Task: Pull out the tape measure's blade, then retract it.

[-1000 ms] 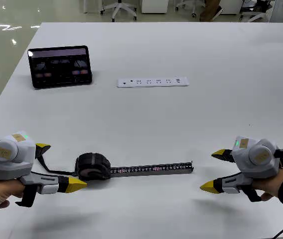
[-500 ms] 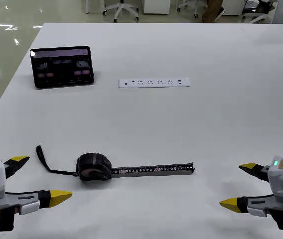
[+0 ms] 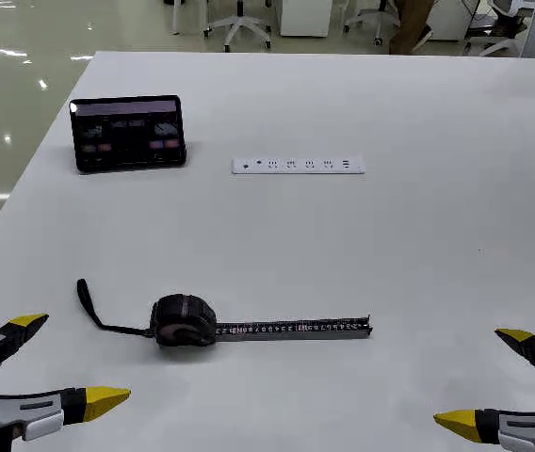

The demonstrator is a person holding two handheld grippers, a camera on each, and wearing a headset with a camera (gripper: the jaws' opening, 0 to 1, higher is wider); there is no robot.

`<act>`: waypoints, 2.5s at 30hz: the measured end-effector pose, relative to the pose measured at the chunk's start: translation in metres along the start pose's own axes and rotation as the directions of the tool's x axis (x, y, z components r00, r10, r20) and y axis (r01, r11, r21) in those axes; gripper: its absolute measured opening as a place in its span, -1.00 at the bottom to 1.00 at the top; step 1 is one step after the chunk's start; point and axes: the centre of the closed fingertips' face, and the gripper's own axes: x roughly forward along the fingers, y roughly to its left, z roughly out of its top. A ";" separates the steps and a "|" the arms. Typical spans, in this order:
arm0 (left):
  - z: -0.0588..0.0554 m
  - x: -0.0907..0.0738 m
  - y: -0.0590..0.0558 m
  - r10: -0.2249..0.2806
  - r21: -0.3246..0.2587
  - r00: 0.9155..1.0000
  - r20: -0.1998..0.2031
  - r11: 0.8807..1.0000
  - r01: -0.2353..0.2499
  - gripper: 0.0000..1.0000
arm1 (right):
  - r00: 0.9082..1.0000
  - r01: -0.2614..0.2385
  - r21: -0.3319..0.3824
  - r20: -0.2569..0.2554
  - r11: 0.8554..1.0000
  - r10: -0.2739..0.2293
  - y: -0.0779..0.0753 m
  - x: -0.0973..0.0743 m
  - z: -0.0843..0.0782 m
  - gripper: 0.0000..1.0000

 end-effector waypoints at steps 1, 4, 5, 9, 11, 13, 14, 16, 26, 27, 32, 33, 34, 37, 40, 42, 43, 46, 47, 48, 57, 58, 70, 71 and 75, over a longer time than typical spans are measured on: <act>0.000 -0.001 0.001 0.006 -0.003 1.000 0.004 1.000 -0.006 1.00 | 1.000 -0.002 -0.013 -0.004 1.000 0.002 0.000 0.000 0.000 0.99; 0.001 -0.004 0.002 0.014 -0.005 1.000 0.013 1.000 -0.014 1.00 | 1.000 -0.014 -0.020 -0.002 1.000 0.014 0.001 -0.001 0.003 1.00; 0.000 -0.005 0.002 0.013 -0.007 1.000 0.013 1.000 -0.013 1.00 | 1.000 -0.012 -0.019 0.002 1.000 0.012 0.000 -0.002 0.004 1.00; -0.001 -0.006 0.002 0.018 0.000 1.000 0.008 1.000 -0.018 1.00 | 1.000 -0.013 -0.022 0.009 1.000 0.013 0.001 -0.004 0.010 1.00; 0.001 -0.007 0.003 0.026 0.005 1.000 0.014 1.000 -0.026 1.00 | 1.000 -0.014 -0.030 0.001 0.999 0.014 0.001 -0.005 0.009 1.00; 0.002 -0.007 0.002 0.023 0.003 1.000 0.016 1.000 -0.023 1.00 | 1.000 -0.015 -0.031 -0.002 0.999 0.015 0.001 -0.005 0.008 1.00; 0.002 -0.007 0.002 0.023 -0.008 1.000 0.017 1.000 -0.023 1.00 | 1.000 -0.017 -0.032 -0.004 0.999 0.017 0.000 -0.005 0.008 1.00; 0.003 -0.007 0.001 0.024 -0.018 1.000 0.019 1.000 -0.024 1.00 | 1.000 -0.020 -0.030 0.000 0.999 0.020 0.001 -0.004 0.009 1.00; 0.002 -0.007 -0.001 0.023 -0.011 1.000 0.010 1.000 -0.023 1.00 | 0.999 -0.037 -0.034 0.006 0.999 0.037 0.000 -0.003 0.011 1.00; 0.002 -0.006 0.000 0.022 -0.010 1.000 0.009 1.000 -0.022 1.00 | 0.999 -0.037 -0.032 -0.002 0.999 0.037 0.000 -0.002 0.009 1.00; 0.003 -0.006 0.003 0.026 -0.014 1.000 0.009 1.000 -0.026 1.00 | 0.999 -0.039 -0.026 0.000 0.999 0.039 0.001 -0.002 0.008 1.00; 0.003 -0.005 0.003 0.028 -0.014 1.000 0.007 1.000 -0.028 1.00 | 0.999 -0.039 -0.025 0.000 0.999 0.039 0.001 -0.002 0.008 1.00; 0.003 -0.005 0.003 0.027 -0.011 1.000 0.005 1.000 -0.027 1.00 | 0.999 -0.039 -0.024 -0.001 0.999 0.039 0.000 -0.002 0.007 1.00; 0.002 -0.005 0.003 0.023 -0.008 1.000 0.000 1.000 -0.023 1.00 | 0.999 -0.038 -0.029 -0.004 0.999 0.038 0.000 -0.002 0.007 1.00; 0.003 -0.005 0.003 0.022 -0.007 1.000 0.001 1.000 -0.022 1.00 | 0.999 -0.036 -0.034 -0.005 0.999 0.036 0.000 -0.003 0.007 1.00; 0.004 -0.004 0.004 0.023 -0.008 1.000 0.003 1.000 -0.023 1.00 | 0.999 -0.036 -0.037 -0.005 0.999 0.036 0.001 -0.004 0.008 1.00; 0.004 -0.004 0.004 0.022 -0.008 1.000 0.005 1.000 -0.022 1.00 | 0.999 -0.035 -0.038 -0.005 0.999 0.035 0.001 -0.004 0.008 1.00; 0.005 -0.003 0.003 0.019 -0.009 1.000 0.005 1.000 -0.019 1.00 | 0.999 -0.032 -0.042 -0.006 0.999 0.032 -0.001 -0.004 0.008 1.00; 0.005 -0.003 0.003 0.018 -0.008 1.000 0.005 1.000 -0.018 1.00 | 1.000 -0.030 -0.044 -0.007 0.999 0.030 -0.001 -0.004 0.008 1.00; 0.005 -0.002 0.002 0.018 -0.008 1.000 0.005 1.000 -0.018 1.00 | 1.000 -0.028 -0.045 -0.007 0.999 0.028 -0.001 -0.004 0.008 1.00; 0.012 0.009 -0.005 0.024 -0.019 1.000 0.003 1.000 -0.024 1.00 | 0.999 -0.033 -0.075 -0.015 0.997 0.032 0.000 -0.004 0.014 1.00; 0.014 0.011 -0.007 0.018 -0.022 1.000 0.002 1.000 -0.018 1.00 | 0.999 -0.033 -0.077 -0.016 0.996 0.032 0.000 -0.004 0.015 1.00; 0.038 0.039 -0.029 0.019 -0.036 1.000 -0.007 0.999 -0.019 1.00 | 0.998 -0.063 -0.143 -0.039 0.988 0.058 -0.010 0.007 0.036 1.00; 0.040 0.041 -0.028 0.033 -0.034 0.999 -0.005 0.999 -0.034 1.00 | 0.997 -0.065 -0.149 -0.037 0.987 0.060 -0.011 0.008 0.039 1.00; 0.046 0.047 -0.028 0.071 -0.031 0.997 -0.008 0.997 -0.071 1.00 | 0.997 -0.075 -0.167 -0.041 0.983 0.069 -0.012 0.012 0.043 1.00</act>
